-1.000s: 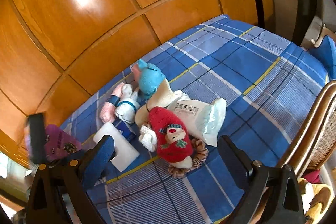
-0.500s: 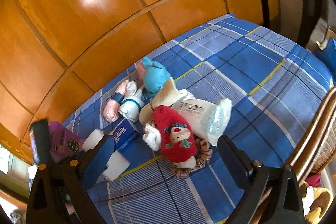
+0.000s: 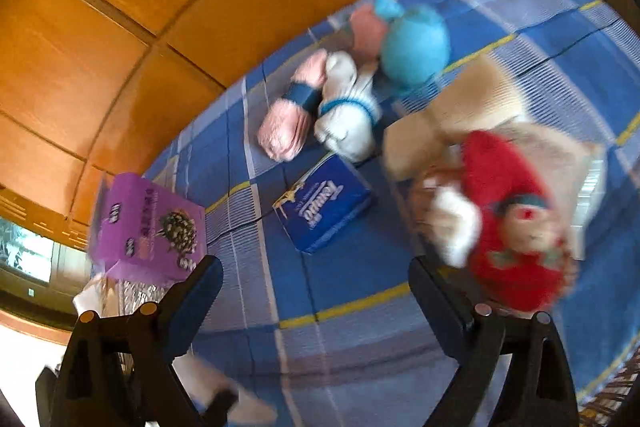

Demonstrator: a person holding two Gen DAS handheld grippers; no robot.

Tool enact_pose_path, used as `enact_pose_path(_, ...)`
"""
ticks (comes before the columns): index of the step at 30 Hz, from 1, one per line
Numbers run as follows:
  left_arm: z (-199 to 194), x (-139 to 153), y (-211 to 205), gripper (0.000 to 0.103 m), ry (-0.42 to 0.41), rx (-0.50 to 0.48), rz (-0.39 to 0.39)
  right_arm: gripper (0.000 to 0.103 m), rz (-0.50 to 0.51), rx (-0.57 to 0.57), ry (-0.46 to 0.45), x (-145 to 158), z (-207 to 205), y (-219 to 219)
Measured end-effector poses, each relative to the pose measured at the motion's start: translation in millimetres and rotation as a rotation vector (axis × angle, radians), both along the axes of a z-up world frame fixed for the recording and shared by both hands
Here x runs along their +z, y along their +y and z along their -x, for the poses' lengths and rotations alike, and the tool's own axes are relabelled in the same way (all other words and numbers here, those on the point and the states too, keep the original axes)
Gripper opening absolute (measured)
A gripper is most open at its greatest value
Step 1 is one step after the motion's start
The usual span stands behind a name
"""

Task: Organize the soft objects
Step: 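Reach the left tool to the white sponge and close on it, then carry the white sponge with the left tool into the gold tray and release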

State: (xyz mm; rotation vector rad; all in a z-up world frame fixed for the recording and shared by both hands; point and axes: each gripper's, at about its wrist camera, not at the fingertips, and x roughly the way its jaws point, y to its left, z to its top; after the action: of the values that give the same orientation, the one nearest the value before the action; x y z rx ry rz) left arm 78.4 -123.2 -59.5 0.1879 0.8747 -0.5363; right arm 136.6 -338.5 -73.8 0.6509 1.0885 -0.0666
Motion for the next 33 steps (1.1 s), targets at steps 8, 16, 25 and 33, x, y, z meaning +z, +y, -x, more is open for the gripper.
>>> enact_pose_path(8, 13.9, 11.2, 26.6, 0.065, -0.051, 0.023, 0.029, 0.096, 0.093, -0.12, 0.116, -36.8, -61.1, 6.4)
enact_pose_path(16, 13.5, 21.1, 46.7, 0.062, -0.054, 0.065, 0.056, 0.08, 0.282, 0.077, 0.191, -48.6, -91.0, 42.3)
enact_pose_path(25, 9.6, 53.7, 64.0, 0.061, -0.093, 0.065, 0.135, 0.073, 0.217, 0.385, 0.19, -49.7, -46.4, 60.4)
enact_pose_path(33, -42.1, 106.2, 33.4, 0.061, -0.168, 0.056, 0.189, 0.074, 0.196, 0.366, 0.185, -52.7, -43.3, 57.3)
